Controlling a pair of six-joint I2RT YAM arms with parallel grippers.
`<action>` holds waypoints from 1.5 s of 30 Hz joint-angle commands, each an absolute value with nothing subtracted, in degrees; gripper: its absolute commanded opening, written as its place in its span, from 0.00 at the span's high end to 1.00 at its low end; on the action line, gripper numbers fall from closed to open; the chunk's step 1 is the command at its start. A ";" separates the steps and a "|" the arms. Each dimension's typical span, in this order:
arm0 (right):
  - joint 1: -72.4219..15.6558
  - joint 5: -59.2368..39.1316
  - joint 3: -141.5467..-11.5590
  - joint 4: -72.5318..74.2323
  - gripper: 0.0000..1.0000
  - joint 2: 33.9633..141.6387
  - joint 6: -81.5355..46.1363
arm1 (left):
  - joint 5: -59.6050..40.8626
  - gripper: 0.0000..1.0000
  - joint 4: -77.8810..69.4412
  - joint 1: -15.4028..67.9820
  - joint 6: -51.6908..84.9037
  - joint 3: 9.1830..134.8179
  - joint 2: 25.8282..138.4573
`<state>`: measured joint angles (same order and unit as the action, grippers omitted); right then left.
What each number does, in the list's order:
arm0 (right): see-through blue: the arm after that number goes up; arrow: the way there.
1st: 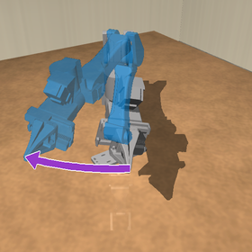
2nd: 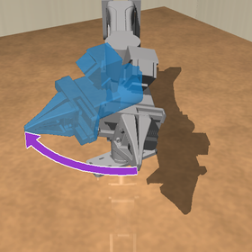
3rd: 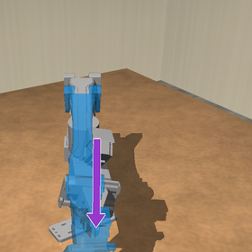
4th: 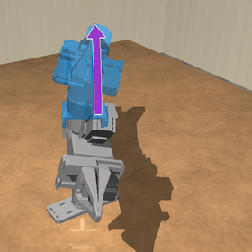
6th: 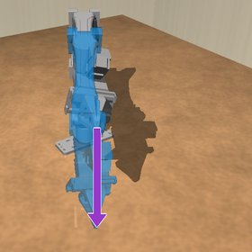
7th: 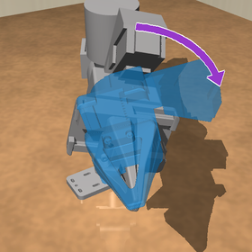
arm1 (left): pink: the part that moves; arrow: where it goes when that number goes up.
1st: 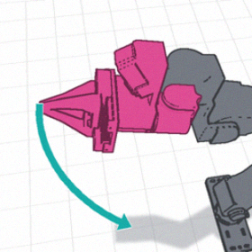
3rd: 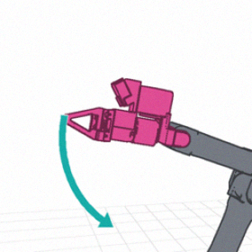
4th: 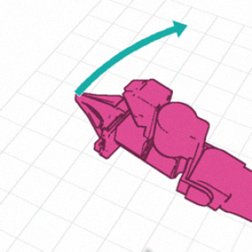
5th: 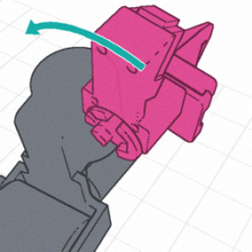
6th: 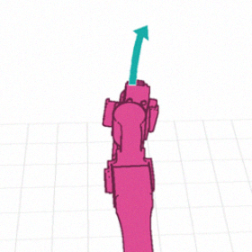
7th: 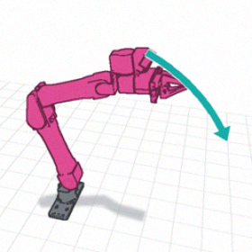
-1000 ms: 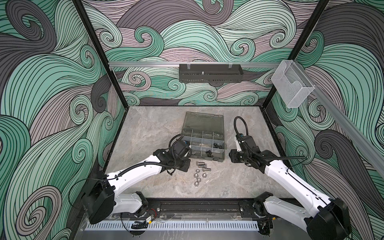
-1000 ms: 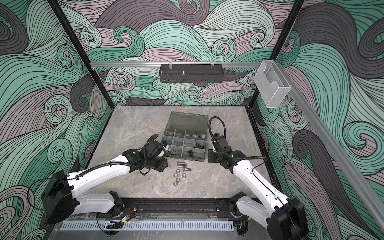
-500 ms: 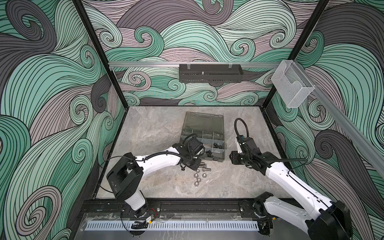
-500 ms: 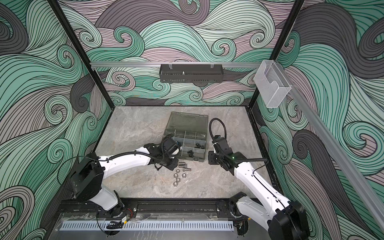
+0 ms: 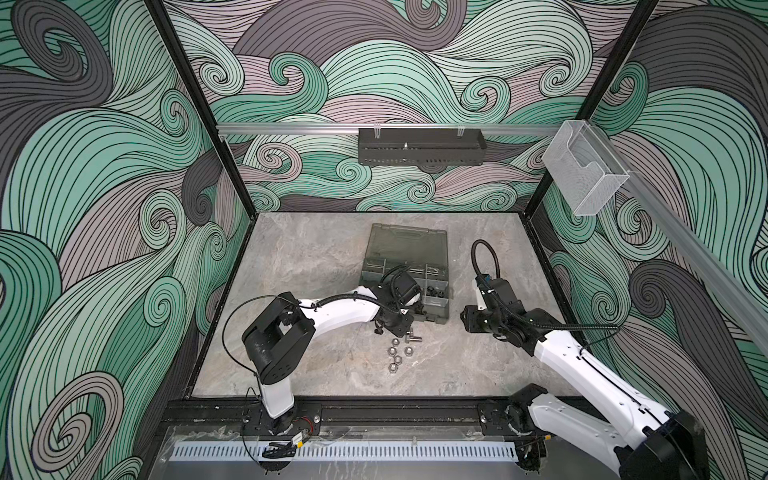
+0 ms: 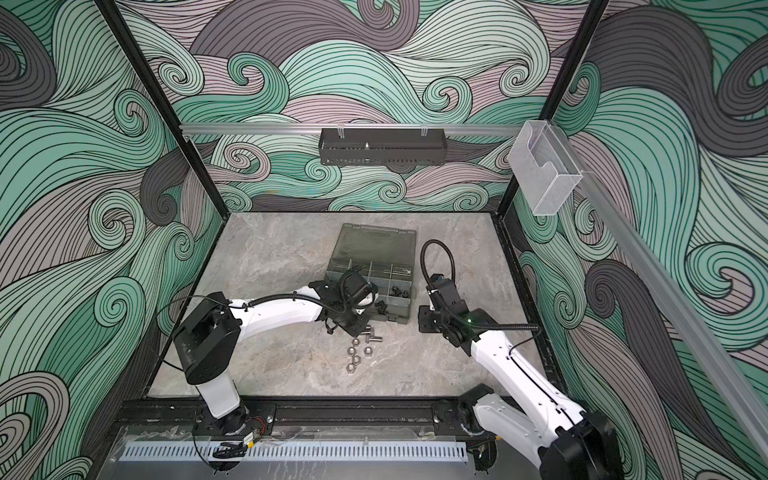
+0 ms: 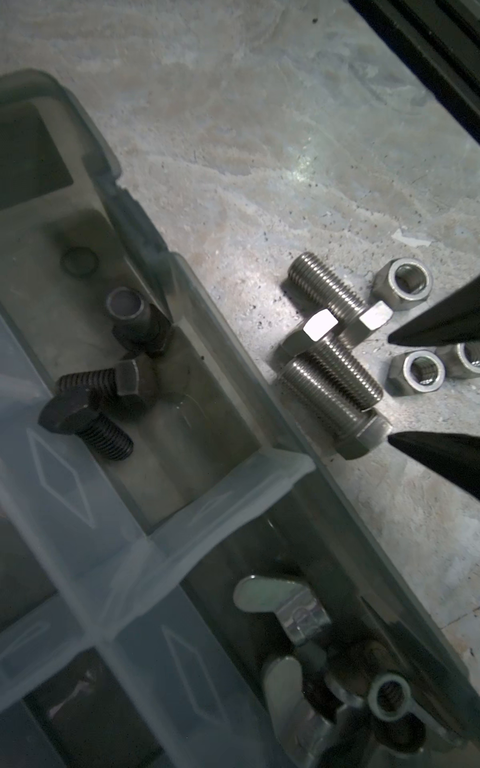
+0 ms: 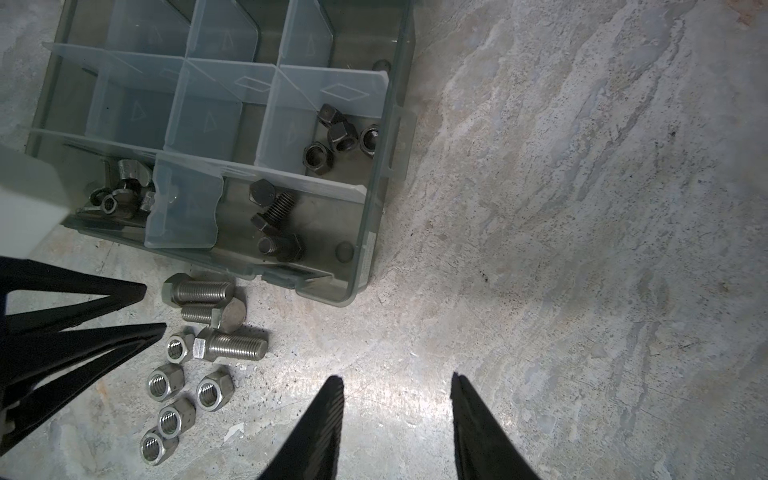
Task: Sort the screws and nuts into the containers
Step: 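Lower the left gripper onto a silver bolt in the pile, close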
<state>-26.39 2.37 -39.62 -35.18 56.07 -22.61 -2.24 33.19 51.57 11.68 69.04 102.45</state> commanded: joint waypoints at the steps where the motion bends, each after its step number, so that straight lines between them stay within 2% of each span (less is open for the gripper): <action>1: -26.10 2.03 -38.88 -36.42 0.56 55.42 -23.15 | -3.05 0.62 35.33 52.12 9.73 71.25 104.16; 33: -26.10 1.40 -37.83 -36.47 0.56 55.00 -23.63 | -2.72 0.62 36.91 52.12 7.69 75.90 112.49; 45: -26.10 1.27 -37.72 -36.55 0.56 54.80 -23.64 | -1.67 0.63 35.88 52.12 8.96 72.10 109.33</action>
<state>-26.39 1.43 -38.11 -35.92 55.51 -23.05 -2.37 34.06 51.59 8.32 74.32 110.06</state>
